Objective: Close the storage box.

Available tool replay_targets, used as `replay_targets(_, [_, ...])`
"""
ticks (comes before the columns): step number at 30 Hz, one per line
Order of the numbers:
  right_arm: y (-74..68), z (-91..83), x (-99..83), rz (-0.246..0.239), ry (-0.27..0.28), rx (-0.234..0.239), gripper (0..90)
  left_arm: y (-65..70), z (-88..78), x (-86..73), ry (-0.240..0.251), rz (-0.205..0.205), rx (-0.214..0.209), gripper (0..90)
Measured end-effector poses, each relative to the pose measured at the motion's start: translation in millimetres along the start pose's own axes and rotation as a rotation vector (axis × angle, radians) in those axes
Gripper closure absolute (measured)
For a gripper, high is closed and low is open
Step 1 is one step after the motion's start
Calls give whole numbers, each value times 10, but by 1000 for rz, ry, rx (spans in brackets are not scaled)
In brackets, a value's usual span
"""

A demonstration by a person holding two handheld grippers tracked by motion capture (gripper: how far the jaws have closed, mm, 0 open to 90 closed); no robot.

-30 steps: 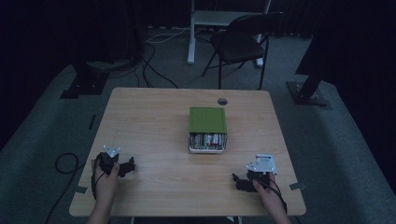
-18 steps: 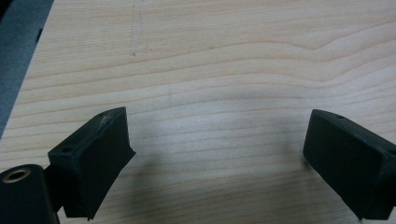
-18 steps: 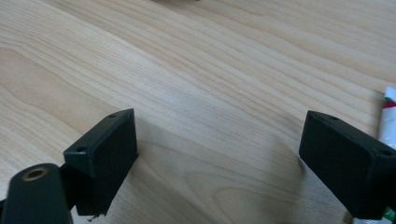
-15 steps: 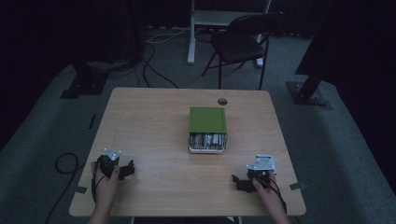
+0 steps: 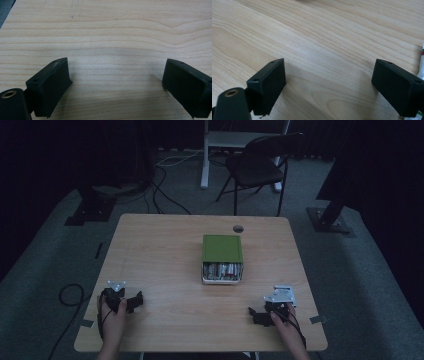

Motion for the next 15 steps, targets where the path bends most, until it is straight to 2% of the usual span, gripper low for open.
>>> replay_targets(7, [0,0,0,1,0,-1,115,3,0,0,1,-6,5,82])
replay_targets(15, [-1,0,0,1,1,-1,115,20,0,-2,2,-29,31,82])
Point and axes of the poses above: each handheld gripper's, and its own axes: z roughly forward along the jaws, x roughly out of its top, y roughly to its right, the point moved 5 cm from there along z, roughly forward along the jaws, and after that the axes turned 3 degrees about y, right-handed, at the moved point
